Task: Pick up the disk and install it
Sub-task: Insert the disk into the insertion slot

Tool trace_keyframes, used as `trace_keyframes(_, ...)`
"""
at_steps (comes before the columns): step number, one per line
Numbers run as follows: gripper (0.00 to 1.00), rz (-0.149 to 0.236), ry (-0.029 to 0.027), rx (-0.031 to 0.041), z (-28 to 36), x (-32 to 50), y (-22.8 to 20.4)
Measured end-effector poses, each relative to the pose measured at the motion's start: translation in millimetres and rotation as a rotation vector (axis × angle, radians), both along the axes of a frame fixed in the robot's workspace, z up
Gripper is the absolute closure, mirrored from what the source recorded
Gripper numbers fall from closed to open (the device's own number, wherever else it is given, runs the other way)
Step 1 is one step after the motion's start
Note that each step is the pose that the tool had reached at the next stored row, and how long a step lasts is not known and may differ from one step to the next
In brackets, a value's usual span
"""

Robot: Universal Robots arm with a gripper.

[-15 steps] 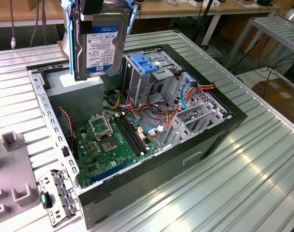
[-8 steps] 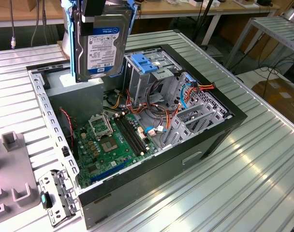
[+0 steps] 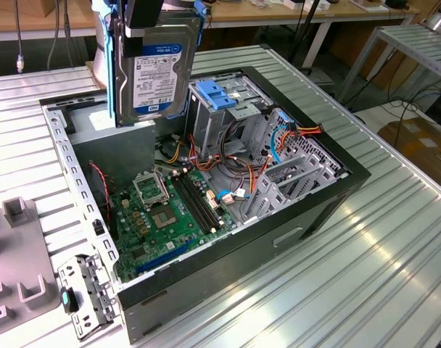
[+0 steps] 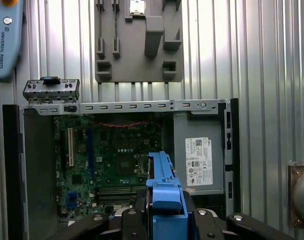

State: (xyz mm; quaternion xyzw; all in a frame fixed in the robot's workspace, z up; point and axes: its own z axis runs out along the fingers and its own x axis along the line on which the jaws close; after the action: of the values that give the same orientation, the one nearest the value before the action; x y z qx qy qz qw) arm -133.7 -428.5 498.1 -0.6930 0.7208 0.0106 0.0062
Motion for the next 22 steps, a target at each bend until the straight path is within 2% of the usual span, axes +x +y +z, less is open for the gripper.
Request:
trace_keyframes(15,0.63,0.0,0.0,0.0,0.0,0.1,-13.0)
trace_keyframes(22,0.63,0.0,0.0,0.0,-0.1,6.4,-16.8)
